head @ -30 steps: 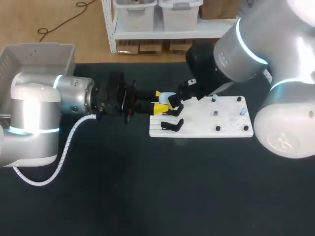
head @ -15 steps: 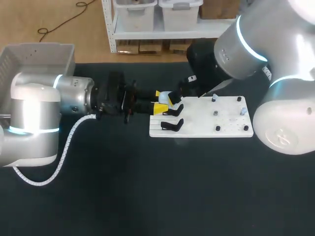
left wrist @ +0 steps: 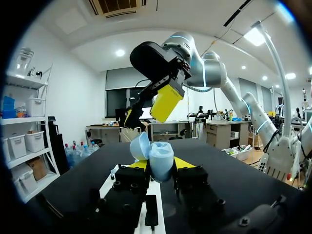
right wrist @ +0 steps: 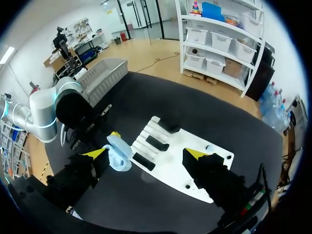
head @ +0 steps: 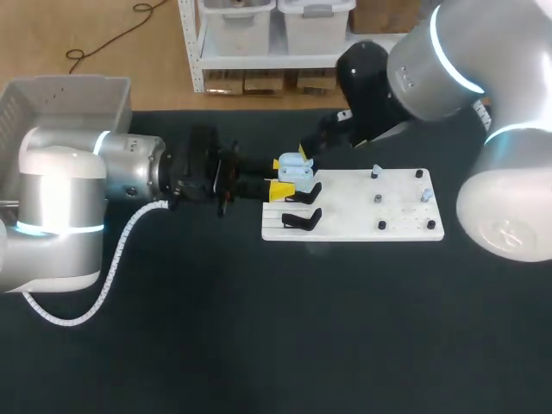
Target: Pick up each earbud case from the left stands, insert the matching earbuds, close the lid, and place the case in the box.
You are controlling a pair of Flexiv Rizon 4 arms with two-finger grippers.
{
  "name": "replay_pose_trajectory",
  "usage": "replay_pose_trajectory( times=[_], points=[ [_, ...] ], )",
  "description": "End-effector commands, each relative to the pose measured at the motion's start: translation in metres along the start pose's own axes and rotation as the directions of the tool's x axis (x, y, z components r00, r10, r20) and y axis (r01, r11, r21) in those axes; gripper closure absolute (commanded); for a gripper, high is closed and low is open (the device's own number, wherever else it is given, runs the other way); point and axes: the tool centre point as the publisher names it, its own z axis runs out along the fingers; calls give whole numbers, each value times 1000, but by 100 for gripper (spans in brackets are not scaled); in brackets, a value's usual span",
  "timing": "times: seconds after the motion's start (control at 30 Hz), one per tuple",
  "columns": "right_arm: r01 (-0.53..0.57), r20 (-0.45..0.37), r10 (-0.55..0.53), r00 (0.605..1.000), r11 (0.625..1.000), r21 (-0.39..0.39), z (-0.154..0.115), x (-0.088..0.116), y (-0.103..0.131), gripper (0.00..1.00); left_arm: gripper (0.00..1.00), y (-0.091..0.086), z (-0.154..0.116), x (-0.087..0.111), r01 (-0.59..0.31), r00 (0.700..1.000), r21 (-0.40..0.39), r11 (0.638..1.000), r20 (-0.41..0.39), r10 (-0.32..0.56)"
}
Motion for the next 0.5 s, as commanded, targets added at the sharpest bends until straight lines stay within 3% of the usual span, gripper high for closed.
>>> replay_pose_trajectory(
  times=[0.03,0.17,0.23,0.5],
  points=[
    [5,36,-7,999,999,44,-15,7,-4,0,100,0,0,0,0,1000,2,1000,0,0],
    [45,14,-46,999,994,98,-24,12,-17,0,100,0,0,0,0,1000,2,1000,0,0],
    [70,-16,-69,998,980,189,-29,18,-28,0,100,0,0,0,0,1000,2,1000,0,0],
    [77,-144,-27,989,931,358,-37,42,-80,0,100,0,0,0,0,1000,2,1000,0,0]
  ],
)
